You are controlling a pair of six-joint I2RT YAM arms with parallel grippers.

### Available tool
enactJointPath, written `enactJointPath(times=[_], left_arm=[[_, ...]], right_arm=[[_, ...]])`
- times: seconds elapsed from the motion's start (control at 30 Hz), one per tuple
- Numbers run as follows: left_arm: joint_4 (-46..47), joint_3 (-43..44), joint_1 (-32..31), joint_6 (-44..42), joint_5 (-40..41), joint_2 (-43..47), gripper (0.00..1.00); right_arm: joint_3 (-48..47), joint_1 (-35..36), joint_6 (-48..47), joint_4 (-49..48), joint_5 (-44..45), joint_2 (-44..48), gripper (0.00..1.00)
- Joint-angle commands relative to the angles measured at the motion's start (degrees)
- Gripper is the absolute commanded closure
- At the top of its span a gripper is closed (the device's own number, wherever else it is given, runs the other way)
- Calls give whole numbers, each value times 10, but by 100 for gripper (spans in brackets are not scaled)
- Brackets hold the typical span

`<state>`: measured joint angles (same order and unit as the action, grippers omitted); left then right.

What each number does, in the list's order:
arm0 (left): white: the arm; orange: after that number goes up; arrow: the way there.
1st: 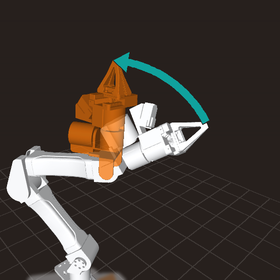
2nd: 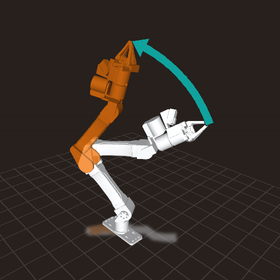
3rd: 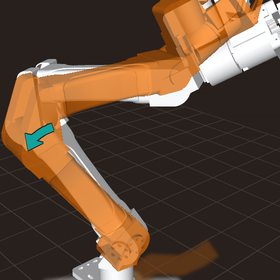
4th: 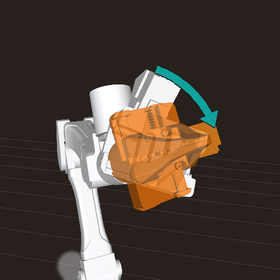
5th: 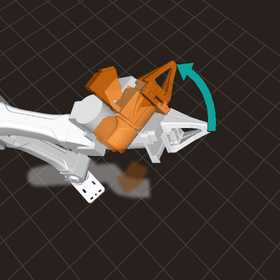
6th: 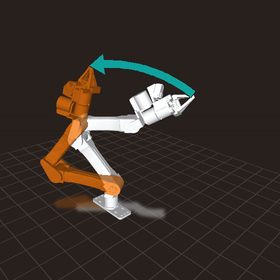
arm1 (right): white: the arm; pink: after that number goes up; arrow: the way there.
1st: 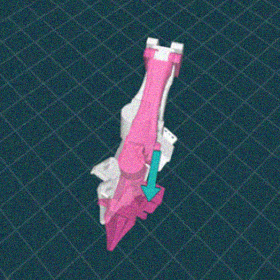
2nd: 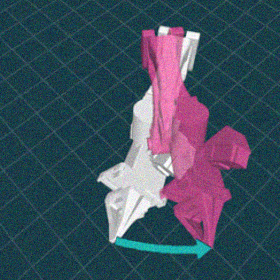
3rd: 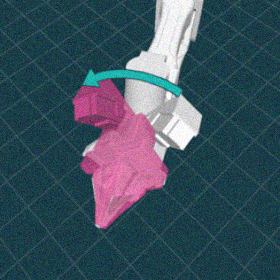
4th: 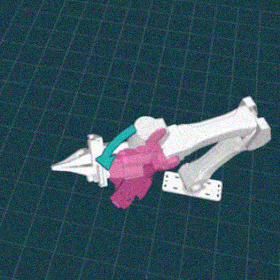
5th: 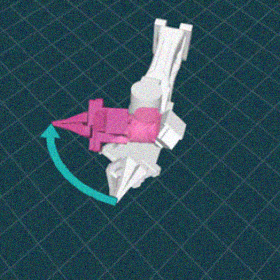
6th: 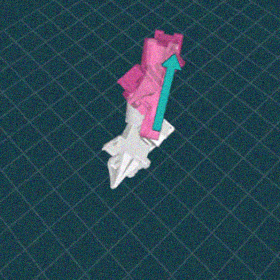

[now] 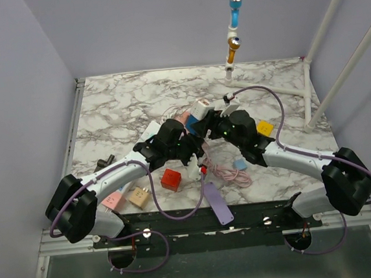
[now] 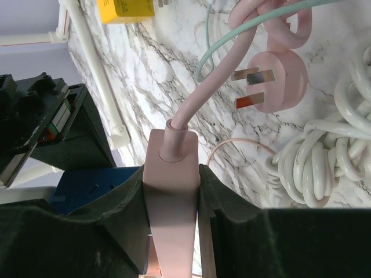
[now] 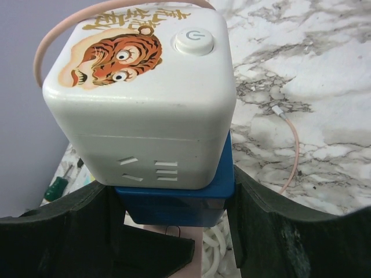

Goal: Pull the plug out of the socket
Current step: Remove the plug from the socket.

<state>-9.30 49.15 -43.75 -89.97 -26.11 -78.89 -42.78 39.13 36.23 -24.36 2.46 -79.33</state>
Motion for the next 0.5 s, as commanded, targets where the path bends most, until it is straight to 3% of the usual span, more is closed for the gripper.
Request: enactJointPath(times=[0.0, 0.47], left_arm=[[-130, 25, 5, 29, -20, -5, 100], [-148, 7, 5, 13, -16, 9, 100]], right_arm=[[-29, 1, -122, -91, 151, 43, 99], [-68, -31, -103, -99, 144, 17, 99]])
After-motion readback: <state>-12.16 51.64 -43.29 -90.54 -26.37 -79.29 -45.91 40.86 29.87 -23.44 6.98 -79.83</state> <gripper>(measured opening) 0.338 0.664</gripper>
